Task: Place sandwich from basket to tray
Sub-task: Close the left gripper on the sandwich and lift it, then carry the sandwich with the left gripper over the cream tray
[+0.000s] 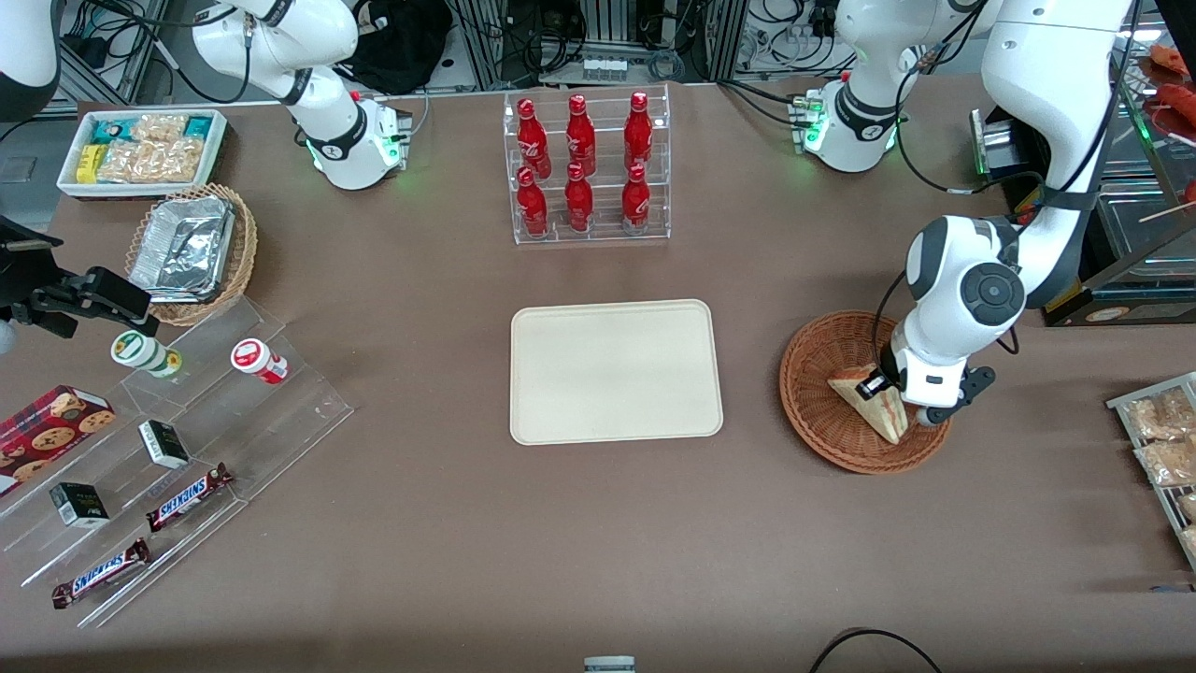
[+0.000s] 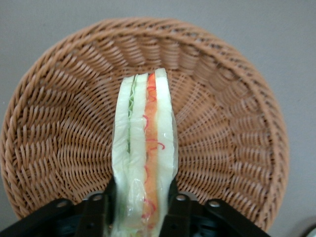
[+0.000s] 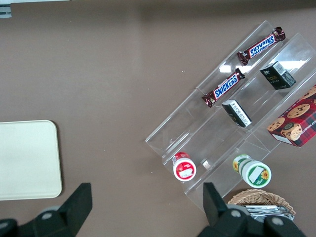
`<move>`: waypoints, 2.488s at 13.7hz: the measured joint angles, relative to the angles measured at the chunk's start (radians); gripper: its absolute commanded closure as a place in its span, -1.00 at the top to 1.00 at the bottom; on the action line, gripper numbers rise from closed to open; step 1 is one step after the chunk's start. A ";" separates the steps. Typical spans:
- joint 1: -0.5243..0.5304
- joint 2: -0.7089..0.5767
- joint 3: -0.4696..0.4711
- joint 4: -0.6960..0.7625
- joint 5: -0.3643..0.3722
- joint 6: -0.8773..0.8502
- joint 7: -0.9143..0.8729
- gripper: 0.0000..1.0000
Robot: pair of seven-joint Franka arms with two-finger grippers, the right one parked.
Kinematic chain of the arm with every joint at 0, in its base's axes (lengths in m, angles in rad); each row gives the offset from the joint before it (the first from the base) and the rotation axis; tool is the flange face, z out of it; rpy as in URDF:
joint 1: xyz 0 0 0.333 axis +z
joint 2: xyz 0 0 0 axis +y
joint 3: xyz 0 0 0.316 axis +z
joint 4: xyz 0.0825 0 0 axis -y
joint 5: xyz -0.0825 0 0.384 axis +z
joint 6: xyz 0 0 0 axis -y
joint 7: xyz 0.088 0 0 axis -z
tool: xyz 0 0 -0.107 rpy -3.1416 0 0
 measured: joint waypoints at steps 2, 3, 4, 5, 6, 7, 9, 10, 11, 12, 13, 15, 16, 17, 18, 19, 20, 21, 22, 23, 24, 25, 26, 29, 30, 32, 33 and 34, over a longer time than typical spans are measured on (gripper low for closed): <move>0.000 -0.009 -0.001 0.058 0.001 -0.100 0.000 -0.76; 0.000 -0.017 -0.003 0.102 0.001 -0.178 0.000 -0.76; -0.002 -0.024 -0.007 0.149 0.002 -0.254 0.000 -0.76; -0.012 -0.030 -0.012 0.194 0.003 -0.316 0.000 -0.79; -0.031 -0.035 -0.016 0.236 0.004 -0.367 0.000 -0.81; -0.060 -0.037 -0.018 0.270 0.004 -0.404 0.000 -0.81; -0.142 -0.037 -0.022 0.326 0.003 -0.454 -0.011 -0.81; -0.191 -0.037 -0.024 0.344 0.003 -0.471 -0.016 -0.81; -0.242 -0.034 -0.026 0.352 0.002 -0.476 -0.021 -0.83; -0.287 -0.029 -0.028 0.356 -0.003 -0.476 -0.029 -0.83; -0.324 -0.016 -0.032 0.361 -0.024 -0.476 -0.031 -0.83; -0.381 0.038 -0.049 0.391 -0.062 -0.458 -0.031 -0.83; -0.415 0.080 -0.055 0.418 -0.064 -0.442 -0.031 -0.83; -0.446 0.122 -0.056 0.443 -0.065 -0.416 -0.031 -0.83; -0.475 0.165 -0.058 0.468 -0.065 -0.384 -0.031 -0.83; -0.502 0.205 -0.059 0.489 -0.065 -0.361 -0.031 -0.80; -0.531 0.240 -0.060 0.510 -0.065 -0.349 -0.031 -0.78; -0.559 0.269 -0.060 0.529 -0.065 -0.339 -0.031 -0.79; -0.583 0.293 -0.059 0.544 -0.065 -0.320 -0.031 -0.79; -0.601 0.312 -0.059 0.553 -0.063 -0.289 -0.031 -0.79; -0.615 0.329 -0.059 0.560 -0.053 -0.266 -0.031 -0.79; -0.624 0.344 -0.059 0.563 -0.032 -0.258 -0.031 -0.79; -0.628 0.357 -0.059 0.567 -0.013 -0.256 -0.031 -0.79; -0.631 0.381 -0.059 0.573 0.004 -0.252 -0.031 -0.78; -0.632 0.385 -0.059 0.574 0.006 -0.245 -0.031 -0.73; -0.639 0.393 -0.059 0.577 0.006 -0.240 -0.031 -0.27; -0.642 0.398 -0.059 0.577 0.006 -0.238 -0.031 0.18; -0.642 0.402 -0.059 0.577 0.006 -0.228 -0.031 0.58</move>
